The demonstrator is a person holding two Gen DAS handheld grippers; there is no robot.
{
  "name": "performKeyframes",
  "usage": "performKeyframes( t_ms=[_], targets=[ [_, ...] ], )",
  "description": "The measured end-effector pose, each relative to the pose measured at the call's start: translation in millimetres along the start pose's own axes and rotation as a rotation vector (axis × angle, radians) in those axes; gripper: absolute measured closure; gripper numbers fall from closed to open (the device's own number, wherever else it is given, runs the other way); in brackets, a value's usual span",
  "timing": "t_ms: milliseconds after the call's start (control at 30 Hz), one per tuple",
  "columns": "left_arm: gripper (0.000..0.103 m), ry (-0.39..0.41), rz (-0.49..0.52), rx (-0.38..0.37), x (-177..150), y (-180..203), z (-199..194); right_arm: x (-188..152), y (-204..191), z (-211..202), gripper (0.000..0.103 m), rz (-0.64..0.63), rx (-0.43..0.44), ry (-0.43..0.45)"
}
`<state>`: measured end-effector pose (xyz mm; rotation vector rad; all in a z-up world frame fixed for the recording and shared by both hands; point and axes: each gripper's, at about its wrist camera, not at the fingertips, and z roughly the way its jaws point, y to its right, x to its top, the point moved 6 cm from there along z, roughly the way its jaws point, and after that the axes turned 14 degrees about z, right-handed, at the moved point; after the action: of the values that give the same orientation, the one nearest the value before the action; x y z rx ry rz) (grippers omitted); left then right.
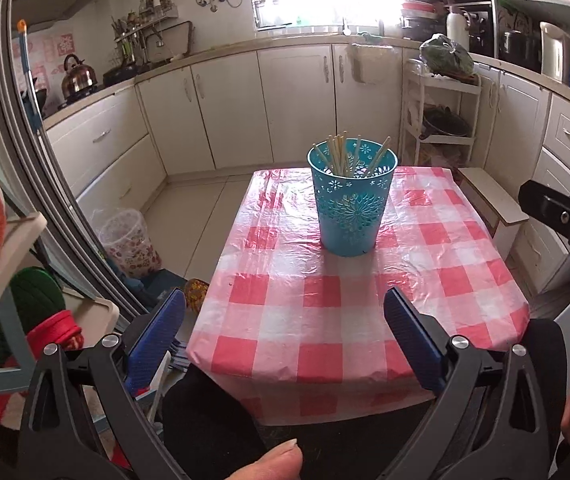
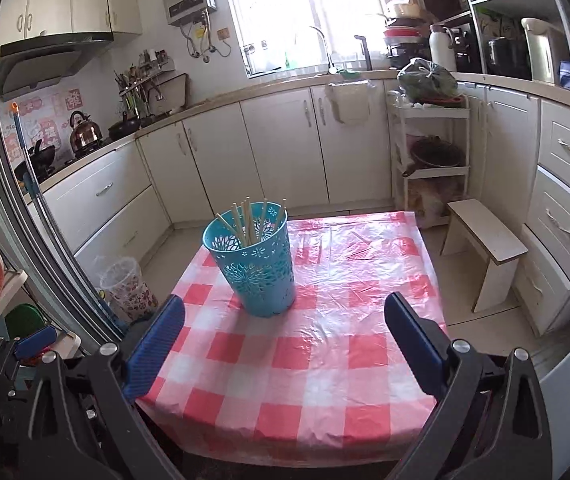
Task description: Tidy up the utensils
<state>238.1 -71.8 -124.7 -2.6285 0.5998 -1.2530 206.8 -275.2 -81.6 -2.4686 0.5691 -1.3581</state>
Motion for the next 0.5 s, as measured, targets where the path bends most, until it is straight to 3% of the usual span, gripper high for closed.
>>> performKeyframes(
  t_ms=[133, 500],
  targets=[
    [0.008, 0.048, 0.013, 0.076, -2.2, -0.4, -42.2, -4.0, -7.3, -37.6, 0.007, 0.001, 0.030, 0.026],
    [0.008, 0.085, -0.028, 0.021, -29.0, -5.2, -123.8, -54.8, -29.2, -116.5, 0.007, 0.056, 0.075, -0.037]
  ],
)
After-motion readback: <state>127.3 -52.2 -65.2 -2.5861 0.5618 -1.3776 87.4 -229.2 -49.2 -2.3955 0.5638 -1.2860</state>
